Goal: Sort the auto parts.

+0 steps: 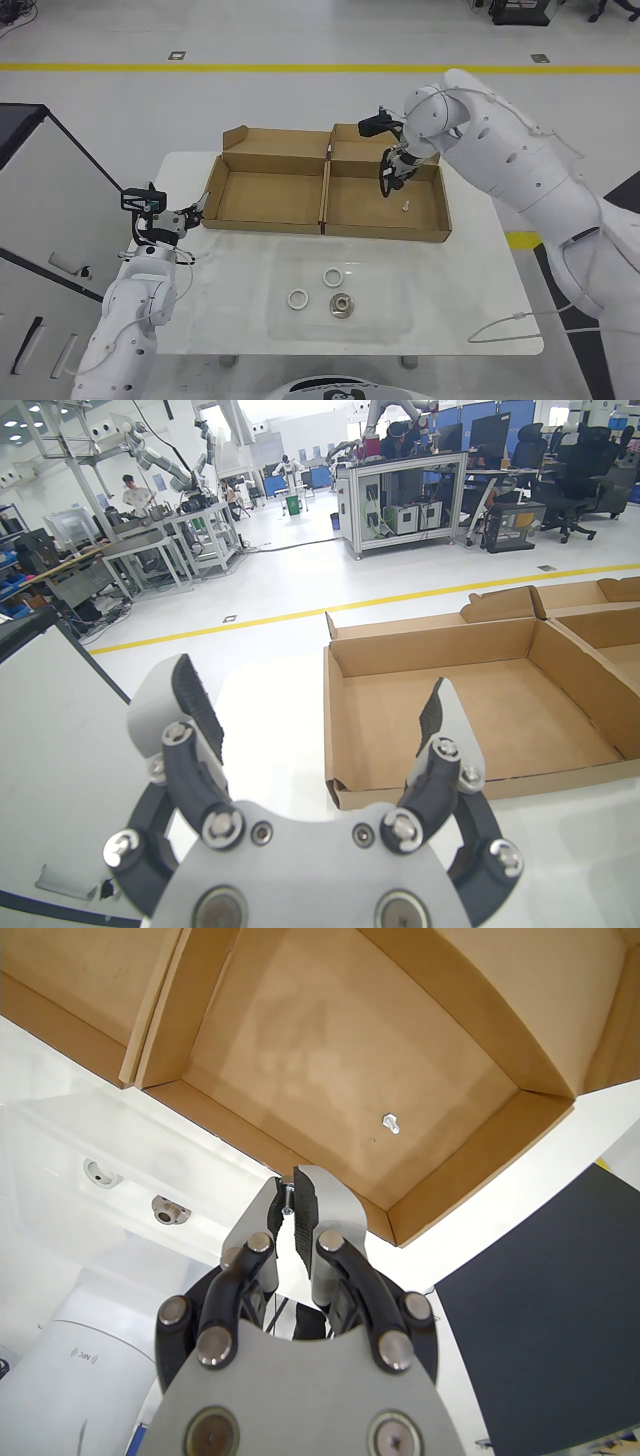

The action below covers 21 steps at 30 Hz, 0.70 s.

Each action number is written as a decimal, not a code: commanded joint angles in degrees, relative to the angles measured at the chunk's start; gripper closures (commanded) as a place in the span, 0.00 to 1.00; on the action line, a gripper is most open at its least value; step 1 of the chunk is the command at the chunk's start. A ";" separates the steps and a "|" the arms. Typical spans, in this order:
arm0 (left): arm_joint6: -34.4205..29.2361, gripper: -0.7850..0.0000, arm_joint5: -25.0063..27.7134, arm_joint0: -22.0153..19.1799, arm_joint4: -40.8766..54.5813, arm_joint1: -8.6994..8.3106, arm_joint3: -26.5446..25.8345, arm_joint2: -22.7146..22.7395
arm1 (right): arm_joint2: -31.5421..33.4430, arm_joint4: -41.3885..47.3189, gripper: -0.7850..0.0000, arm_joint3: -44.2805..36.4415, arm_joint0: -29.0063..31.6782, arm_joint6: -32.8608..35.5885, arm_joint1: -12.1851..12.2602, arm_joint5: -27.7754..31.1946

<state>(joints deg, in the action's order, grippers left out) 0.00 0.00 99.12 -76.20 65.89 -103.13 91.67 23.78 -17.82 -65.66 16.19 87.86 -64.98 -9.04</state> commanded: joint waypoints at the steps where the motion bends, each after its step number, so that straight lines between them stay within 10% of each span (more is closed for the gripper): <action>1: 0.00 0.00 0.00 0.00 0.00 0.00 0.00 0.00 | 0.00 0.00 1.00 0.00 0.00 0.00 0.00 0.00; 10: 0.00 0.00 0.00 0.00 0.00 0.00 0.00 0.00 | -3.13 -8.67 1.00 0.43 0.53 -3.26 -1.60 -10.65; 21: 0.00 0.00 0.00 0.00 0.00 0.00 0.00 0.00 | -9.91 -7.17 1.00 14.20 -1.18 -9.64 -9.48 -17.03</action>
<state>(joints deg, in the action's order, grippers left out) 0.00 0.00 99.12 -76.20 65.89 -103.13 91.67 14.46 -25.29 -53.09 15.15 78.46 -73.58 -25.81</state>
